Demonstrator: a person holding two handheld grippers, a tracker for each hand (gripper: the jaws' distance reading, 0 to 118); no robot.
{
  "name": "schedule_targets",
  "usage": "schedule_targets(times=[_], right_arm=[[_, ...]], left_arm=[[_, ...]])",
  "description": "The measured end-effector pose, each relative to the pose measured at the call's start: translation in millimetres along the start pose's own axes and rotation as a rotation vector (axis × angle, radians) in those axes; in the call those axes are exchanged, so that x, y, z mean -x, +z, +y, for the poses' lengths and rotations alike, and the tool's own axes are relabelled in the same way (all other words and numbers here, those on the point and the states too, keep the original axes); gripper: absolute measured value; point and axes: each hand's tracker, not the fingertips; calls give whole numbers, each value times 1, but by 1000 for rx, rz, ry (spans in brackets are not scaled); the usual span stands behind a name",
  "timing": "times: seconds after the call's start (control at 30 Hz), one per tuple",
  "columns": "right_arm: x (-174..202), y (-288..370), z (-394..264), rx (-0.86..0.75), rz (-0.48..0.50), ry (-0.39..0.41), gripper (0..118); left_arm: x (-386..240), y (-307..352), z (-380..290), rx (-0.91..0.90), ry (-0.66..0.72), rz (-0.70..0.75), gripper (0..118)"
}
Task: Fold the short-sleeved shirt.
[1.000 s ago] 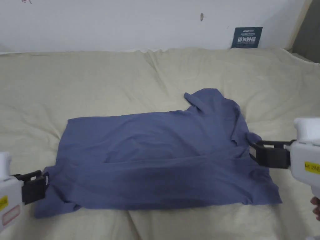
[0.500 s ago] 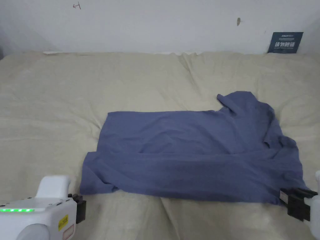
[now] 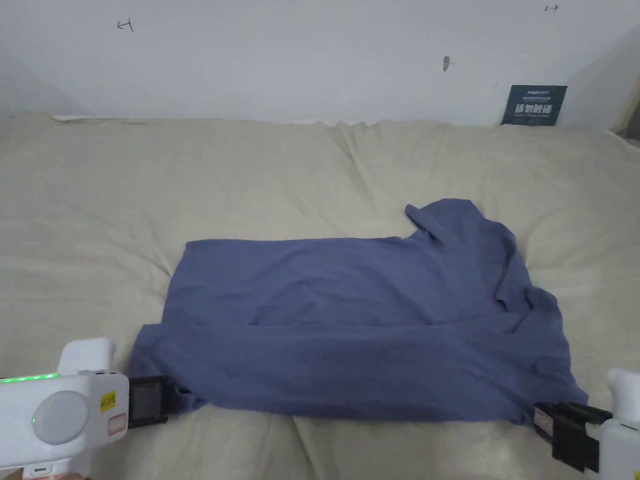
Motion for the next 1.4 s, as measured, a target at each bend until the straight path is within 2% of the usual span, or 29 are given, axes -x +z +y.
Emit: schedule_targets(times=[0.07, 0.1, 0.17, 0.2, 0.23, 0.27, 0.3, 0.33, 0.37, 0.4, 0.43, 0.47, 0.57, 0.6, 0.7, 0.73, 0.8, 0.83, 0.87, 0.9, 0.93, 0.97, 1.0, 1.03, 1.07, 1.13, 1.33, 1.37, 1.4], right_arm=[[-3, -2, -4, 11, 3, -16, 0], [-2, -2, -5, 14, 2, -13, 0], [-6, -2, -9, 16, -6, -11, 0], [-6, -2, -9, 20, -6, -8, 0], [-8, -2, -10, 22, -11, -10, 0], [-10, -2, -10, 23, -16, -8, 0], [-16, 0, -11, 28, -27, -1, 0], [-18, 0, -12, 29, -40, 4, 2], [-21, 0, -12, 30, -50, 12, 16], [-24, 0, -12, 27, -59, 15, 40], [-33, -1, -12, 28, -63, 14, 75], [-38, -5, -9, 47, -67, 15, 87], [-52, -18, 3, 68, -86, -1, 92], [-55, -25, 7, 64, -92, 2, 92], [-62, -47, 23, 93, -210, -4, 92], [-67, -57, 29, 97, -166, -11, 92], [-69, -68, 36, 153, -124, -83, 92], [-68, -77, 39, 166, -90, -83, 91], [-65, -88, 40, 181, -106, -47, 87], [-61, -96, 37, 213, -131, -11, 73], [-57, -99, 33, 224, -185, 24, 66], [-55, -98, 29, 190, -170, 16, 53], [-54, -88, 32, 163, -125, -5, 13], [-54, -85, 32, 167, -3, -67, 5], [-53, -82, 32, 147, -8, -123, 5], [-46, -74, 29, 161, -122, 31, 5], [-47, -28, 29, 141, -47, -38, 5], [-48, -15, 29, 152, 0, -52, 5], [-48, -4, 24, 121, -9, -33, 5]], left_arm=[[-7, -5, -7, 22, 9, 26, 108], [-10, -1, -9, -40, -5, 39, 106], [-17, 8, -7, -34, -7, 66, 91], [-18, 8, -7, -44, -23, 64, 74], [-20, 12, -6, -39, -19, 40, 30], [-21, 19, -5, -81, -31, 35, 4], [-22, 21, -3, -94, -26, 17, 4], [-25, 21, -1, -74, -75, 94, 4], [-25, 22, 0, -68, -78, 66, 4], [-24, 23, 1, -68, -80, 69, 4], [-23, 26, 1, -75, -80, 65, 4], [-25, 35, 0, -76, -68, 53, 4], [-24, 44, 2, -89, -36, 32, 4], [-22, 44, 4, -83, -37, 29, 4], [-25, 47, 3, -84, -48, 30, 4], [-23, 43, 4, -80, -57, 32, 4], [-24, 44, 5, -77, -56, 36, 4], [-25, 44, 5, -75, -57, 38, 4], [-24, 41, 6, -74, -60, 40, 4], [-24, 40, 6, -69, -62, 41, 4], [-24, 40, 6, -65, -65, 42, 4], [-24, 40, 6, -61, -68, 43, 4], [-24, 40, 6, -67, -70, 43, 4], [-24, 41, 6, -61, -76, 43, 4], [-25, 41, 5, -61, -85, 44, 4], [-24, 46, 6, -61, -89, 45, 4], [-12, 70, -2, -76, -93, 11, 4], [-12, 78, -5, -85, -107, 37, 4], [-11, 81, -9, -90, -119, 41, 4]])
